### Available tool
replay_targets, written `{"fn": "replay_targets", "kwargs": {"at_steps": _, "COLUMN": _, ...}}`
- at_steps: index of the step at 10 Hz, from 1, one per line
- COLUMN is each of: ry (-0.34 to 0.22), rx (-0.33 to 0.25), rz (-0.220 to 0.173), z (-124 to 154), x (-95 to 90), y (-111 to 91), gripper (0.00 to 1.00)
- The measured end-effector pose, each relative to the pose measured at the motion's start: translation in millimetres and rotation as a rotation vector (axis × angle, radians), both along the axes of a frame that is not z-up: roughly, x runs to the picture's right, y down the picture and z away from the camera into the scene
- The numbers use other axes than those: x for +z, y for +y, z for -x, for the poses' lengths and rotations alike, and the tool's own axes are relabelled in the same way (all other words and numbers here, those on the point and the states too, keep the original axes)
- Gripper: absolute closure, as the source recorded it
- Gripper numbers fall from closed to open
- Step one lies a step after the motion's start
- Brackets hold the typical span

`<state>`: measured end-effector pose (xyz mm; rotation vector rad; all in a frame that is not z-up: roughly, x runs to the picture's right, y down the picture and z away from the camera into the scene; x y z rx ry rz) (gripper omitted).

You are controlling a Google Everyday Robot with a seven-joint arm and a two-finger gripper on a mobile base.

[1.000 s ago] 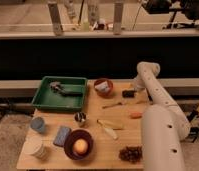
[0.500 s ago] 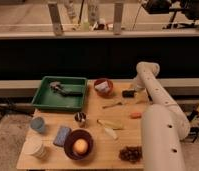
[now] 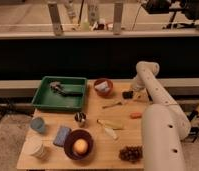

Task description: Place eraser in table surface

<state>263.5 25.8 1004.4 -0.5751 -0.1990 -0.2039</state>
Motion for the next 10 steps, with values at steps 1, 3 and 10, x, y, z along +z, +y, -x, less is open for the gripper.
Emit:
{"fn": "replay_targets", "kwargs": {"at_steps": 1, "ry": 0.0, "rx": 0.0, "rz": 0.0, "z": 0.1, "x": 0.0, "y": 0.2, "gripper": 0.52}}
{"fn": "replay_targets", "kwargs": {"at_steps": 3, "ry": 0.0, "rx": 0.0, "rz": 0.001, "z": 0.2, "x": 0.0, "y": 0.2, "gripper": 0.64}}
{"fn": "replay_targets", "kwargs": {"at_steps": 10, "ry": -0.015, "rx": -0.003, "rz": 0.008, "z": 2.6, "x": -2.3, "y": -0.4, "gripper": 0.98}}
